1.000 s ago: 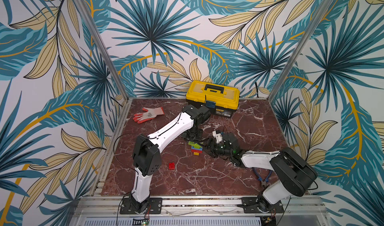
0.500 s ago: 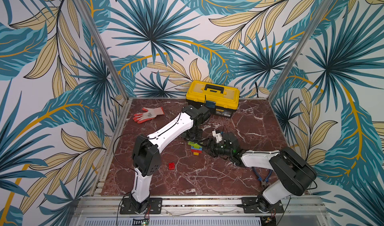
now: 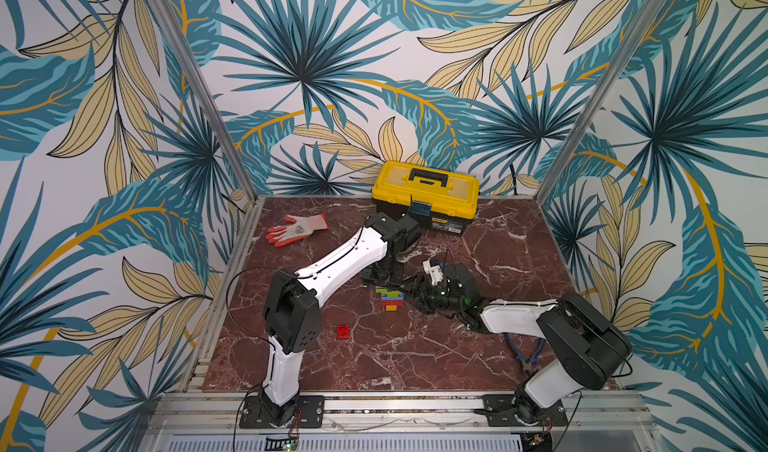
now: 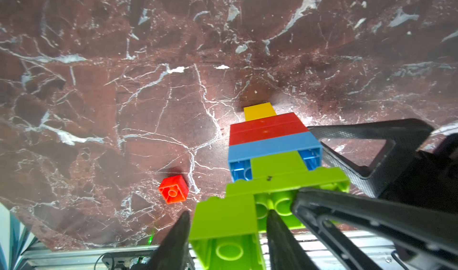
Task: Assemble a carrot with lego
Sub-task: Assemble the lego brick with the lego brick.
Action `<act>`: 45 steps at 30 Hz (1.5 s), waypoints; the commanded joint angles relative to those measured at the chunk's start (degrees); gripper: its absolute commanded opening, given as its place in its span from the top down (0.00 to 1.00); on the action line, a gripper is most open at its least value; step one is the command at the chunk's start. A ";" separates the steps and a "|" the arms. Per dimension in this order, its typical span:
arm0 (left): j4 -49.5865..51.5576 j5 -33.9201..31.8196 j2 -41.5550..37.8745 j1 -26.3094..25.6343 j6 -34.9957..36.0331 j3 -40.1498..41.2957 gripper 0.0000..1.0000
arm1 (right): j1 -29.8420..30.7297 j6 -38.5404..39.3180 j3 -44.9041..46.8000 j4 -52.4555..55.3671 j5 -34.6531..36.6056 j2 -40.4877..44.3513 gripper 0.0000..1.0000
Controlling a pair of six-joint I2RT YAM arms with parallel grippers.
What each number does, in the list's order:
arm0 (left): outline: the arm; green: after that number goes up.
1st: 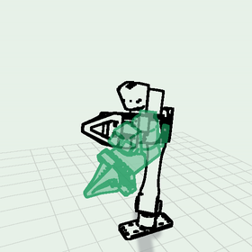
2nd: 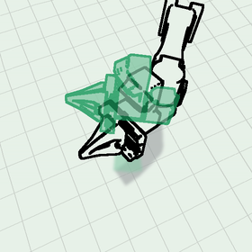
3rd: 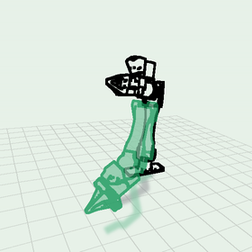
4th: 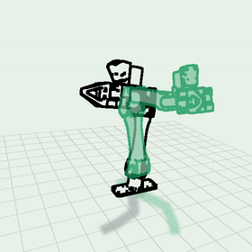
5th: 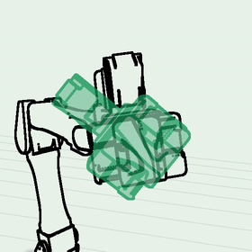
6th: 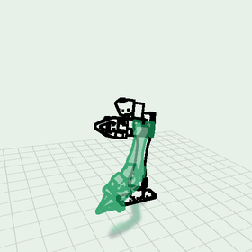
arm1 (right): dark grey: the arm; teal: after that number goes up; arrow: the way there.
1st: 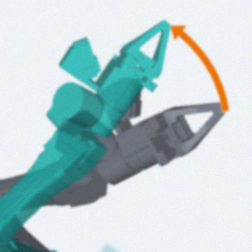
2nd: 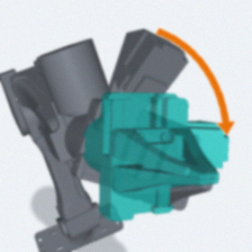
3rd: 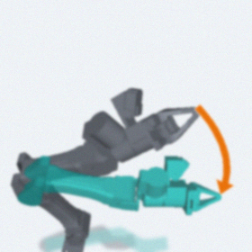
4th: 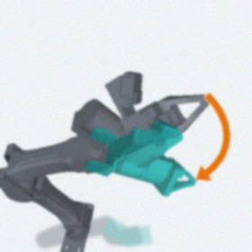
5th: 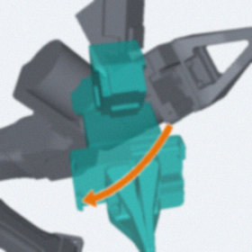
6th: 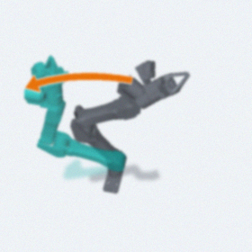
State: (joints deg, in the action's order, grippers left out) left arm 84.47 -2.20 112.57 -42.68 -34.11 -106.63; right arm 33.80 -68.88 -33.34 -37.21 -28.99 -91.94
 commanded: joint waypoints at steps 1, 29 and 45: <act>-1.66 5.19 2.01 -2.06 0.04 1.96 0.37 | 1.35 -0.46 1.97 13.39 2.01 -3.51 0.27; -1.67 2.46 -2.14 -0.87 -0.38 2.30 0.26 | 1.33 2.91 -1.07 17.59 1.73 3.20 0.18; -1.66 0.73 -5.20 0.80 -0.25 3.18 0.23 | 1.30 3.84 -5.29 19.28 1.02 0.30 0.18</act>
State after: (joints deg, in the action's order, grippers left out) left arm 84.27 -1.13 109.73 -41.91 -34.37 -103.61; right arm 34.83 -66.11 -38.94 -23.62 -28.84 -90.13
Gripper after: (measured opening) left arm 0.757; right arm 0.821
